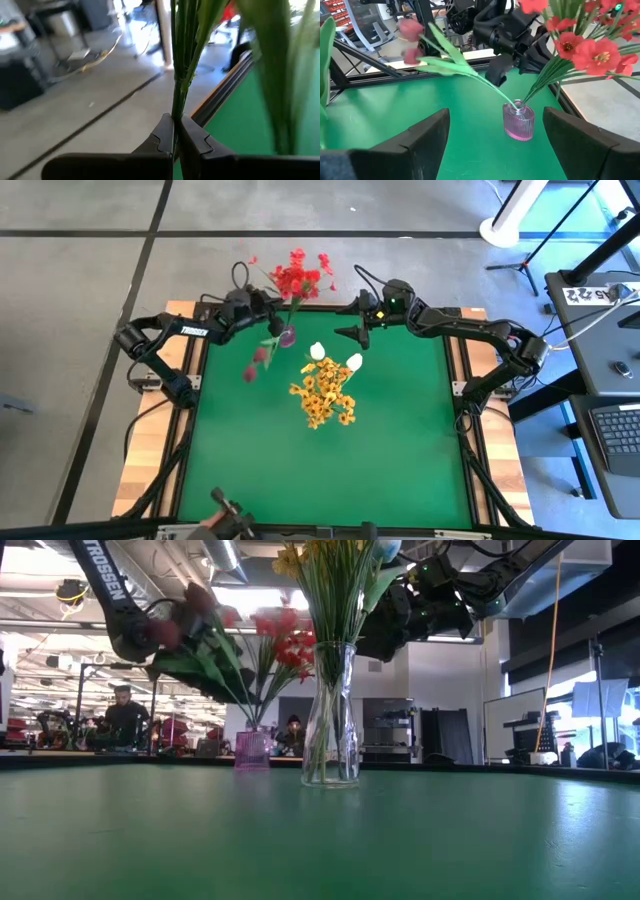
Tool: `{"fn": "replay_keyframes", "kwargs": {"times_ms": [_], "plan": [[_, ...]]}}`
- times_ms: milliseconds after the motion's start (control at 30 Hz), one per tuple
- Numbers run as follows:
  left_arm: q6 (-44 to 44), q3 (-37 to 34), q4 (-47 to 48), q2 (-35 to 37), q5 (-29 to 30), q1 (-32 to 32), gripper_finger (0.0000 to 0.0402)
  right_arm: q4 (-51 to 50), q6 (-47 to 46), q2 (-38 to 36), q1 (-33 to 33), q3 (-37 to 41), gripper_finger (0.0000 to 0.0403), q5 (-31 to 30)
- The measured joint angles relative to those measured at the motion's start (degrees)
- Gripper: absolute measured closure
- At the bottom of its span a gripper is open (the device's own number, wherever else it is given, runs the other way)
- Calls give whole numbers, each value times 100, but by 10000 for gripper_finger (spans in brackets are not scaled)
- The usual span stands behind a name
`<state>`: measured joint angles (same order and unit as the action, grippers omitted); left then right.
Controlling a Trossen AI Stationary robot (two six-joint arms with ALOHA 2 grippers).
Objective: Sort flowers into vase by color
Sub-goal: Put the red flowers into the pink vase
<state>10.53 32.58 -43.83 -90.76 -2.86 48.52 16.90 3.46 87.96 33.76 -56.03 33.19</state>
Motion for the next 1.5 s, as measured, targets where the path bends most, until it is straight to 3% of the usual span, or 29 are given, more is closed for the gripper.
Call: {"fn": "replay_keyframes", "kwargs": {"times_ms": [133,667,1267,1500], "plan": [[-396,0,449,0,355,-23,401,-33,44,0,0,0,84,6],[-1483,0,515,0,308,-482,401,-35,175,0,0,0,84,33],[-1543,0,558,146,827,360,401,-33,177,0,0,0,84,30],[-1594,2,1289,1009,-96,397,401,-42,214,0,0,0,84,28]]}}
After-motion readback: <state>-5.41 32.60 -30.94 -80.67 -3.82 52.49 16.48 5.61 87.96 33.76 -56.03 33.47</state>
